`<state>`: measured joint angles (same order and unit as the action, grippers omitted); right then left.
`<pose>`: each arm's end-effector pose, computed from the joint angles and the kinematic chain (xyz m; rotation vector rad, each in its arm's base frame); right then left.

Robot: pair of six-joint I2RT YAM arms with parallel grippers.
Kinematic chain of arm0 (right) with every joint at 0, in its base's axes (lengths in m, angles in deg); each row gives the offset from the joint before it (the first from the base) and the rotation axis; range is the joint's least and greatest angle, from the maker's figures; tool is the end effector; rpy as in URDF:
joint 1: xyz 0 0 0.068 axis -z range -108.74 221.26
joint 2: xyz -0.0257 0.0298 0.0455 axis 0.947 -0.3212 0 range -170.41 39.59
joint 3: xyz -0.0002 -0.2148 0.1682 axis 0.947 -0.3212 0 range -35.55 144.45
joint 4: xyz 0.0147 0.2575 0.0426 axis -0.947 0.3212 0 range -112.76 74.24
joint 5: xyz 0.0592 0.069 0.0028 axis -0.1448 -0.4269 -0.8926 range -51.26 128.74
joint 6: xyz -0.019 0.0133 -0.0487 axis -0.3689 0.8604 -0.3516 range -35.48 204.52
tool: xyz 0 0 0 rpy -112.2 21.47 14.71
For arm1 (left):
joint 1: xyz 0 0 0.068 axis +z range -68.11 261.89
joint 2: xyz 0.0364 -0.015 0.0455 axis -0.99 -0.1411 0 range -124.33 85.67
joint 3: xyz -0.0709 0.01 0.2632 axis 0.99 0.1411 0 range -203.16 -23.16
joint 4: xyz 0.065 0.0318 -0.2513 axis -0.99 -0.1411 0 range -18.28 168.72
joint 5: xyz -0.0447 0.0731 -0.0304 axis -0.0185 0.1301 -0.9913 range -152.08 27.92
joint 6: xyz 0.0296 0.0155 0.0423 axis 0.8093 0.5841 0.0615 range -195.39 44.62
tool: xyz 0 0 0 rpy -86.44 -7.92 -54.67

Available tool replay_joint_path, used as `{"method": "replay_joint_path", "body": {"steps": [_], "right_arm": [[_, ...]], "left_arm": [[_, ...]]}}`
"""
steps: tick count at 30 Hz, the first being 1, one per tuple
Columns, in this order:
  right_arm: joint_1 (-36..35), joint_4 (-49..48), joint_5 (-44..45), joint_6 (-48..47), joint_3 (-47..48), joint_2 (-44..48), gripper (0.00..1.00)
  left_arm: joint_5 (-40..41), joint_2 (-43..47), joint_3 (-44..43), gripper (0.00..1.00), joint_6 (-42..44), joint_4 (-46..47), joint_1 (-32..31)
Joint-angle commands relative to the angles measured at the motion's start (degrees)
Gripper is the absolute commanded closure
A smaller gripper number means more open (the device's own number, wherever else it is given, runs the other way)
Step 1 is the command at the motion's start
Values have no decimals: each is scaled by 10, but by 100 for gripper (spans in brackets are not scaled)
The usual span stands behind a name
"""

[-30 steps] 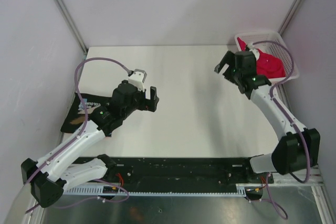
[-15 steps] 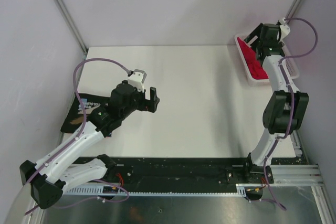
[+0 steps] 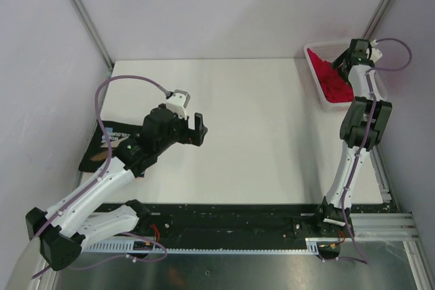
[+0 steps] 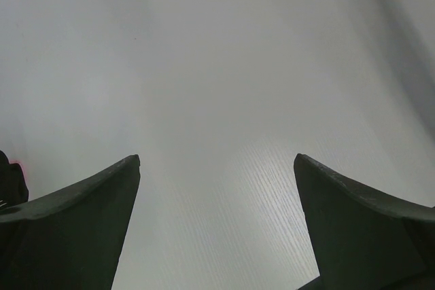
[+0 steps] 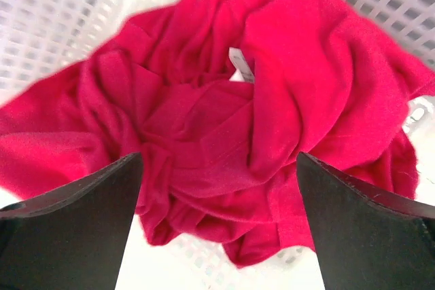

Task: Fold and stack the t-shirts
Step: Grab crumpled tshirt from bin with the right arm

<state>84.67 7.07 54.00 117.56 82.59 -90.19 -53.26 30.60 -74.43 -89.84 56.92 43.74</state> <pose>0.5057 -0.1302 0.2540 1.0178 2.0254 -0.1248 0.1732 -0.1290 0.3264 0.3211 2.0127 -0.4272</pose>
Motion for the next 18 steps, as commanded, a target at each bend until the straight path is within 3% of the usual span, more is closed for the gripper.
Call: {"method": "replay_joint_path", "body": {"steps": [1, 7, 12, 14, 16, 18], "right_arm": [[-1, 48, -30, 5, 47, -51, 1], [0, 47, -74, 7, 57, -107, 2], [2, 34, -96, 9, 47, -114, 17], [4, 30, -103, 10, 49, -109, 36], [6, 29, -108, 12, 55, -101, 67], [8, 33, -112, 11, 69, -92, 90]], "left_arm": [[-10, 0, 2, 0, 16, 15, 6], [-11, -9, 2, 1, 18, 14, 9], [-10, -15, 1, 1, 17, 14, 10], [-9, -17, 1, 0, 17, 14, 11], [-8, -17, 1, 0, 18, 13, 12], [-7, -17, 1, 1, 18, 14, 12]]}}
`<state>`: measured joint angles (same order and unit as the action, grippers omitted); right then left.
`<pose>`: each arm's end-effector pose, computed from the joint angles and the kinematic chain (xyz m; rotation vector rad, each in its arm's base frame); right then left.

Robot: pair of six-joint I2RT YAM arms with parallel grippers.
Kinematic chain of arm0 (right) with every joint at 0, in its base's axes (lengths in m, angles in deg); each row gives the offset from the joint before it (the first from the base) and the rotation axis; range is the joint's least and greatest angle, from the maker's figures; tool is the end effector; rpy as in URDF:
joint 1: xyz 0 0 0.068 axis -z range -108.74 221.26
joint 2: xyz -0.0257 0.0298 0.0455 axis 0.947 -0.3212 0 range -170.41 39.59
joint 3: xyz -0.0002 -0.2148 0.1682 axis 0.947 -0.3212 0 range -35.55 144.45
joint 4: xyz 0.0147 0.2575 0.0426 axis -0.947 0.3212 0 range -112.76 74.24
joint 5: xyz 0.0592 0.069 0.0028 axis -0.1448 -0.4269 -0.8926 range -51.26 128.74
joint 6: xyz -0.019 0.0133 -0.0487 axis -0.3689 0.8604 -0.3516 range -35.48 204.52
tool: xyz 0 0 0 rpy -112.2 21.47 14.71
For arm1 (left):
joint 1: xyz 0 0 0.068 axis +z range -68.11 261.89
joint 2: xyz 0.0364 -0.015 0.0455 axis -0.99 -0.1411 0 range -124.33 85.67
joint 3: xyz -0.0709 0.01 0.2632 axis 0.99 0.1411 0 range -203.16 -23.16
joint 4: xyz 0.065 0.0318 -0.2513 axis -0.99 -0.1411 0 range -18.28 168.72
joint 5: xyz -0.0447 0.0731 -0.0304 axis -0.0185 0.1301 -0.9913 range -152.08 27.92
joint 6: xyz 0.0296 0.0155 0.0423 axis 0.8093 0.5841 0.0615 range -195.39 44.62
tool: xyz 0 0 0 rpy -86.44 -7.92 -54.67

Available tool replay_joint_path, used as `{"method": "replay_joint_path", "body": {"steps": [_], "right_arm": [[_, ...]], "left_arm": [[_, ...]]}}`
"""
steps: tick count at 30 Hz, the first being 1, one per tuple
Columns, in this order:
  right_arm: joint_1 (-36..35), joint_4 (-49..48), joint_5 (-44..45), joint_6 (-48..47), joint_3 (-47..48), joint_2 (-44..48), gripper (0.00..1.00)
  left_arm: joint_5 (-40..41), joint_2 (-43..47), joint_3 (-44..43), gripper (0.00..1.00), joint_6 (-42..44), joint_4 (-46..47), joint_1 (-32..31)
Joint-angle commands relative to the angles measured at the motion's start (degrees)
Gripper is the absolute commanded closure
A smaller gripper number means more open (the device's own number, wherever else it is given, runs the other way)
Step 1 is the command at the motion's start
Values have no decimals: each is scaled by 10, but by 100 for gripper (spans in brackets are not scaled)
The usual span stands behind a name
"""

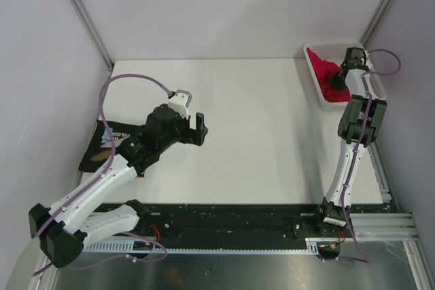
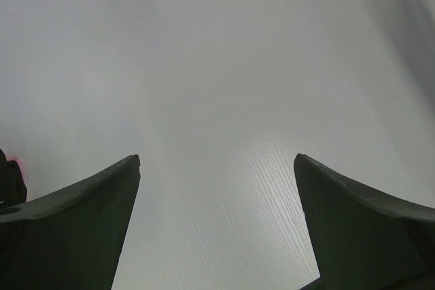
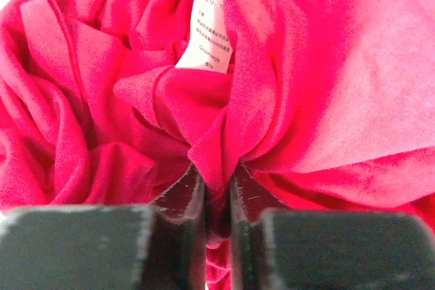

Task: Fold and stack the t-shirts
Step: Grab crumpled tshirt from bin with the right arm, then move the tshirt to the center of the board

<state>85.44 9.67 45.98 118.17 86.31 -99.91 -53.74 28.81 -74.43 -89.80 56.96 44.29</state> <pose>0.5249 -0.1372 0.1841 1.0380 2.2028 -0.0023 0.1795 -0.1316 0.3202 0.3253 2.0427 -0.4160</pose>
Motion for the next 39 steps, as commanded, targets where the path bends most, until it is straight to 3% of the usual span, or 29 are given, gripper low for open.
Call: {"method": "replay_joint_path", "body": {"steps": [1, 4, 14, 27, 32, 39], "right_arm": [[1, 11, -31, 5, 42, 11, 95], [2, 19, -29, 5, 69, 39, 99], [-18, 13, 0, -6, 125, 203, 100], [-103, -46, -6, -31, 54, 519, 100], [-147, -66, -10, -29, 51, 583, 100], [-237, -80, -14, -24, -2, 600, 100]], "left_arm": [[-2, 2, 1, 1, 18, 13, 7], [2, 7, 1, 1, 18, 13, 7], [10, 18, 2, 1, 18, 13, 11], [16, 22, 5, 1, 16, 14, 28], [15, 17, 5, 1, 15, 14, 33], [11, 13, 5, 1, 14, 14, 41]]}}
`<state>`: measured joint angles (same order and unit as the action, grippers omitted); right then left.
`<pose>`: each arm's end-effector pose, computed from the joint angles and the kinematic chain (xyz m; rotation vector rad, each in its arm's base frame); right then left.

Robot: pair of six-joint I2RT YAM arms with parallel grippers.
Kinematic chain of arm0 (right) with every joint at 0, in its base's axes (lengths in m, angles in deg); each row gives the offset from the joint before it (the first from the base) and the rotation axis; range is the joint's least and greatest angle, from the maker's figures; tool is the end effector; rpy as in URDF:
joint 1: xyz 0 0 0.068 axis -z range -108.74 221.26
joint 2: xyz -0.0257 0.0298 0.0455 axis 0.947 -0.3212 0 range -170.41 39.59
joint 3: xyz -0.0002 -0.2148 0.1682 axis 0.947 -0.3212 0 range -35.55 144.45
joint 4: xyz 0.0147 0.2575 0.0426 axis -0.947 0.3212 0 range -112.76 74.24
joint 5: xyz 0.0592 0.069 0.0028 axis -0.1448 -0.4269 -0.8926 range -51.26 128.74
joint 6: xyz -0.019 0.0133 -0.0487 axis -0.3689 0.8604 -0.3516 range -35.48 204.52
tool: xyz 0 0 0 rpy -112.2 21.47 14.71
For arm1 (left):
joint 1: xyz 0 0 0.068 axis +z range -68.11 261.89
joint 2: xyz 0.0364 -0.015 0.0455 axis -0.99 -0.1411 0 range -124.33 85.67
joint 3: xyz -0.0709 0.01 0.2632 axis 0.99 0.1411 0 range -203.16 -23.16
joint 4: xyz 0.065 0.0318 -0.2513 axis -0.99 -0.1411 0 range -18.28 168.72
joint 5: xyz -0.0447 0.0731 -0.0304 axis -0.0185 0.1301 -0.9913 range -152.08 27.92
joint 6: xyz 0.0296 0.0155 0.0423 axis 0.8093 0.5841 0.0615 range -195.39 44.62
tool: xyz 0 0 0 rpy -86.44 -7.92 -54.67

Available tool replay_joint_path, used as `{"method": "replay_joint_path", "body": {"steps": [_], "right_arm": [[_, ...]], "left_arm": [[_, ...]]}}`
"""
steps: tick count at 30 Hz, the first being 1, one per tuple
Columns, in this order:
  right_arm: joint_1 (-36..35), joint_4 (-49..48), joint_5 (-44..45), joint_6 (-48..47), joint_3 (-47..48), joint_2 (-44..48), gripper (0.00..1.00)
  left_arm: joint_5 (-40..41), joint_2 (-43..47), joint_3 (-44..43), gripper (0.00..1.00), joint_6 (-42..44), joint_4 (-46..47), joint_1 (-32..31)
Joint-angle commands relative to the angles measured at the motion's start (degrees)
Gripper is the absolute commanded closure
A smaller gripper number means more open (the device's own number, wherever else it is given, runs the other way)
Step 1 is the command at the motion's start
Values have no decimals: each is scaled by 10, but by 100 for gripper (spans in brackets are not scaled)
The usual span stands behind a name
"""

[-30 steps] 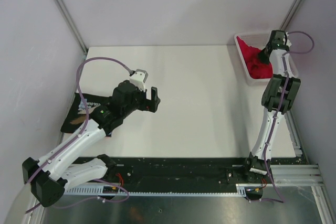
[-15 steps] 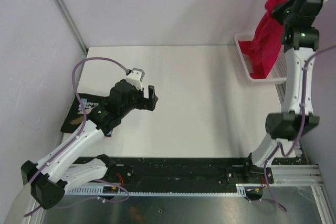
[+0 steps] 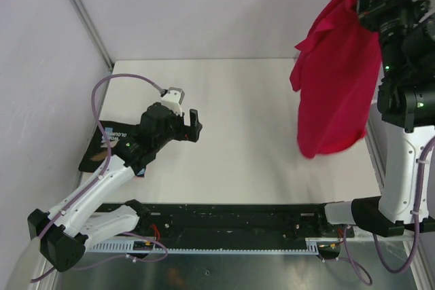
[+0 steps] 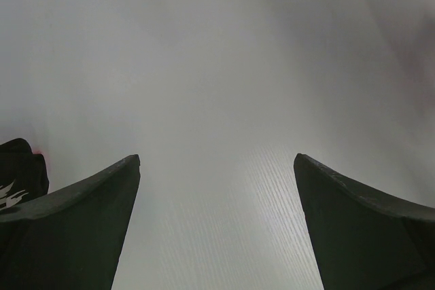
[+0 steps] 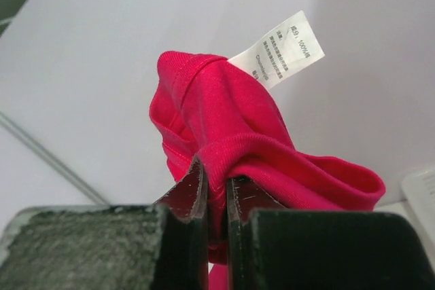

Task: Fold and stack the t-shirts
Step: Move the tshirt to the center of the board

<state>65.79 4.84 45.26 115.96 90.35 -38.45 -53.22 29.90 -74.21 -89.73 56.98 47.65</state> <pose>0.1872 0.0139 0.6315 0.3744 1.1760 0.4924 0.1837 -0.1183 0.3227 0.2565 2.0312 -0.3765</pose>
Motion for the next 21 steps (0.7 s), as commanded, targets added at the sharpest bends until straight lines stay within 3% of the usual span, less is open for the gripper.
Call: {"method": "replay_joint_path", "body": {"steps": [1, 7, 11, 12, 16, 18, 21], "right_arm": [[-57, -39, -4, -2, -61, -15, 100], [-153, -72, 14, 0, -162, -66, 100], [-207, -79, 5, -2, -170, -163, 99], [-216, -66, -6, -4, -156, -195, 92], [-236, 70, -54, -15, -29, -337, 46], [-241, 113, -48, -24, -13, -358, 33], [-237, 83, -34, -31, -107, -302, 21]], "left_arm": [[5, 2, 3, 1, 13, 14, 8], [3, -1, 4, 1, 12, 14, 10], [-1, -3, 6, 1, 10, 14, 10], [-4, -4, 6, 1, 9, 14, 11], [-34, 8, 12, 1, -8, 13, 10], [-54, 22, 23, 1, -23, 13, 11], [-98, 33, 43, 1, -54, 15, 6]]}}
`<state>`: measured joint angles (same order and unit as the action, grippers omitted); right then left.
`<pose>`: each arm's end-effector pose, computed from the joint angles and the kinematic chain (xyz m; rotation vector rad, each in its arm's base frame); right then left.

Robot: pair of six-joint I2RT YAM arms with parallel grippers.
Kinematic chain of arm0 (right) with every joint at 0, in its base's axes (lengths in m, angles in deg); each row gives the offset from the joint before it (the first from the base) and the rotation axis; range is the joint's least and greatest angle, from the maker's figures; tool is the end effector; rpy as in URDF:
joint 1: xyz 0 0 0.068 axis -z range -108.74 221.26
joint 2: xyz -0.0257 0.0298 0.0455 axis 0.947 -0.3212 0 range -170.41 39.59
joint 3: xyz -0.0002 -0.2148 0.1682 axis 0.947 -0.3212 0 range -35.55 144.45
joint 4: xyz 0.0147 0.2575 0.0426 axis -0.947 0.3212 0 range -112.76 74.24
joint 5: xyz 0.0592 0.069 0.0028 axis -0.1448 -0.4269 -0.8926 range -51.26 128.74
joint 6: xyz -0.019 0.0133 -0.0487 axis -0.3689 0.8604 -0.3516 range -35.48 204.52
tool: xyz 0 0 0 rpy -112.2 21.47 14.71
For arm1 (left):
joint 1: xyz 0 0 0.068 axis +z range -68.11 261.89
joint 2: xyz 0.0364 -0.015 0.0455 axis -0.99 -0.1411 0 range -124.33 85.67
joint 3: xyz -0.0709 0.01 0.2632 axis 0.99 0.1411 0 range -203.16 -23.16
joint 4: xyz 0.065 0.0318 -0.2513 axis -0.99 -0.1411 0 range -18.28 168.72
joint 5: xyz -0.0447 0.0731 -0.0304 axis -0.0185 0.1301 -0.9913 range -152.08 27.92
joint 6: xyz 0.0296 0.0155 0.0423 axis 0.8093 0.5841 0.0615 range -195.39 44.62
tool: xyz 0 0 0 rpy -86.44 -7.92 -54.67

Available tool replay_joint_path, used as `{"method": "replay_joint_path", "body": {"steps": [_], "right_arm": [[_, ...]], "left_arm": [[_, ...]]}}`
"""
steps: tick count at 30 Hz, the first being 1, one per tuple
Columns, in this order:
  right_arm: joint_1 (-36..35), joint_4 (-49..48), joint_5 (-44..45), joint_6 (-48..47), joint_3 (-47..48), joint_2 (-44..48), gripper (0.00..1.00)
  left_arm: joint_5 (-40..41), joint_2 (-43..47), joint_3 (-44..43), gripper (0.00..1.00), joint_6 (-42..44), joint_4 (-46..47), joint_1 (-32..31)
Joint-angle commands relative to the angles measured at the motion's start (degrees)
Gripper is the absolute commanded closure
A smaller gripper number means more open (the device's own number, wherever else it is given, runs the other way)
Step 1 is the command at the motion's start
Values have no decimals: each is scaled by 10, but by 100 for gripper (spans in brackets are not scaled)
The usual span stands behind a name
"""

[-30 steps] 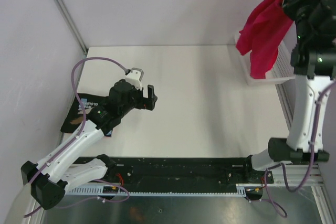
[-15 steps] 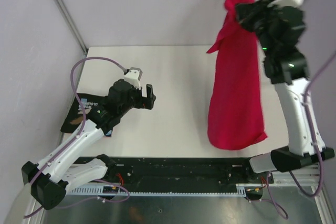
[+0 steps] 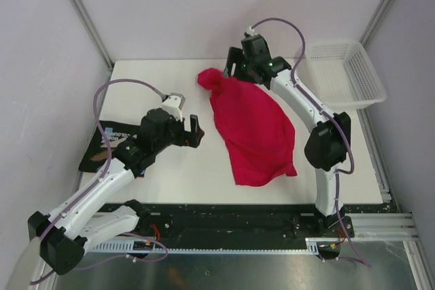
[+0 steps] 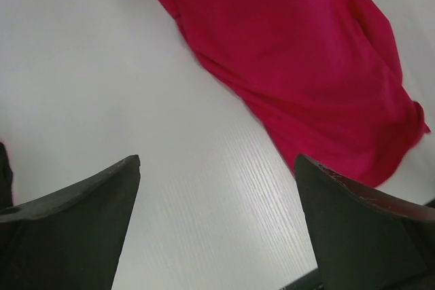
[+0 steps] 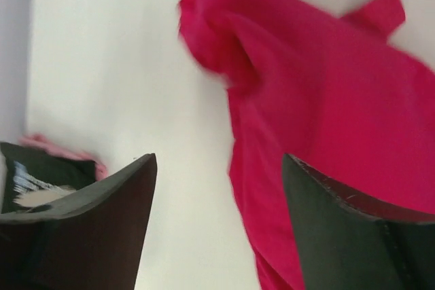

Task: Fold and stack the t-shirts
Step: Move the tshirt to the center of the board, then flatten out the tshirt

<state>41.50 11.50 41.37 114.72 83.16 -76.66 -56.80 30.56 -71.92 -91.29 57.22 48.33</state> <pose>0.4105 0.2329 0.3630 0.0362 2.1781 0.5626 0.1819 -0.1166 0.3114 0.2623 2.0671 -0.4379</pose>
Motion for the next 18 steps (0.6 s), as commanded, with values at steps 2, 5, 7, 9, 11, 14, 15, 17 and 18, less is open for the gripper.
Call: {"method": "replay_joint_path", "body": {"steps": [2, 5, 7, 9, 11, 14, 15, 17, 18], "right_arm": [[22, -15, 3, -8, -121, 138, 19], [62, -49, -6, 21, -268, 236, 19], [92, -68, -9, 41, -354, 302, 21], [120, -68, -8, 52, -428, 361, 23], [147, -55, 2, 56, -477, 409, 23], [202, -33, 9, 57, -529, 478, 24], [221, -27, 6, 57, -542, 498, 24], [258, -17, -7, 54, -565, 531, 24], [275, -12, -13, 52, -574, 544, 24]], "left_arm": [[-71, 19, 30, 1, -59, 15, -25], [-47, -12, 31, 1, -82, 25, -98], [-34, -47, 23, 1, -98, 40, -150], [-32, -94, 8, 1, -112, 60, -195], [-37, -156, -22, 1, -118, 77, -233], [-46, -264, -89, 3, -118, 93, -273], [-58, -301, -116, 4, -118, 96, -281], [-75, -370, -170, 6, -118, 102, -294], [-82, -401, -196, 7, -118, 104, -299]]}}
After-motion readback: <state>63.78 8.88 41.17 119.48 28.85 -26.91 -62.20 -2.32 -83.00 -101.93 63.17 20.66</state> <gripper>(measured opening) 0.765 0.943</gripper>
